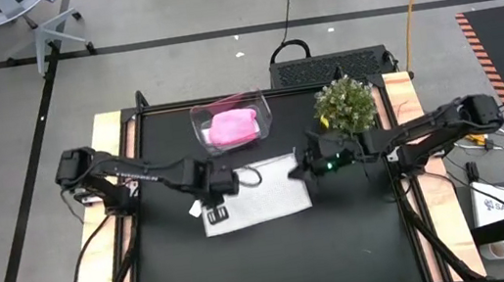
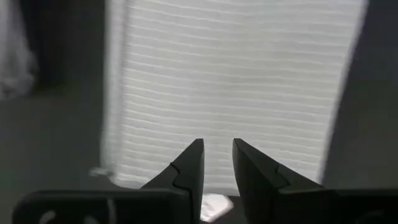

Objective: Fold microfiber towels
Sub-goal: Fold the gray towel

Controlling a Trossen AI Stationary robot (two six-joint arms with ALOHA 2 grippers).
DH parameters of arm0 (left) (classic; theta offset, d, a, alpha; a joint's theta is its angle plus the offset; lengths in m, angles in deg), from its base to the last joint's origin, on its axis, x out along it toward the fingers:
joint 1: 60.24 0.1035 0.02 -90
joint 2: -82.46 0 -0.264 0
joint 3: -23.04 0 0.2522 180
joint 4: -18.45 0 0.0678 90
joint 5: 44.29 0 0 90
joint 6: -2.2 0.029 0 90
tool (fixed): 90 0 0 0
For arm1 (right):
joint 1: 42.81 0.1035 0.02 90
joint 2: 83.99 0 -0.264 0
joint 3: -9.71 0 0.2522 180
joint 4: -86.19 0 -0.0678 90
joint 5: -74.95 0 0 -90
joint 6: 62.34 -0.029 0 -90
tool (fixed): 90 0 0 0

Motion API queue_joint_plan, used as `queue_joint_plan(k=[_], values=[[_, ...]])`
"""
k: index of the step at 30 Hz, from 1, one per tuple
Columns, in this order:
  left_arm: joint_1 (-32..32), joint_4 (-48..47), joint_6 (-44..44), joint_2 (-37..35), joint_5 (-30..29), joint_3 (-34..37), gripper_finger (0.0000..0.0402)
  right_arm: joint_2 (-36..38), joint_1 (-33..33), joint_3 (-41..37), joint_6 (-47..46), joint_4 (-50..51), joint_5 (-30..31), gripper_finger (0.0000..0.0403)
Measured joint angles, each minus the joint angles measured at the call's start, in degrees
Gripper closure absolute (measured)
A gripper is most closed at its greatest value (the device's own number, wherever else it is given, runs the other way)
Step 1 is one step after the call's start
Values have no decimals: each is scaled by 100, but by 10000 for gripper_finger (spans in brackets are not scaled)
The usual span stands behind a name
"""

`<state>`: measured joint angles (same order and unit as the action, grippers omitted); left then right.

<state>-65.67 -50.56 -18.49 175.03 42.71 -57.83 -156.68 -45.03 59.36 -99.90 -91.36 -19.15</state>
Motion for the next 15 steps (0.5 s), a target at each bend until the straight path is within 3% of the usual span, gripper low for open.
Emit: queue_joint_plan(k=[8, 10, 15], values=[[-836, 36, -1164, 0, -542, 0, 314, -2, 1415, 668, -1384, 513, 10, 355], [-930, 62, -1340, 0, -610, 0, 314, -2, 1628, 1230, -1325, 1128, 282, 356], [-994, 178, -1344, 0, -644, 0, 314, -143, 1909, 3412, -622, 3786, 1234, 365]])
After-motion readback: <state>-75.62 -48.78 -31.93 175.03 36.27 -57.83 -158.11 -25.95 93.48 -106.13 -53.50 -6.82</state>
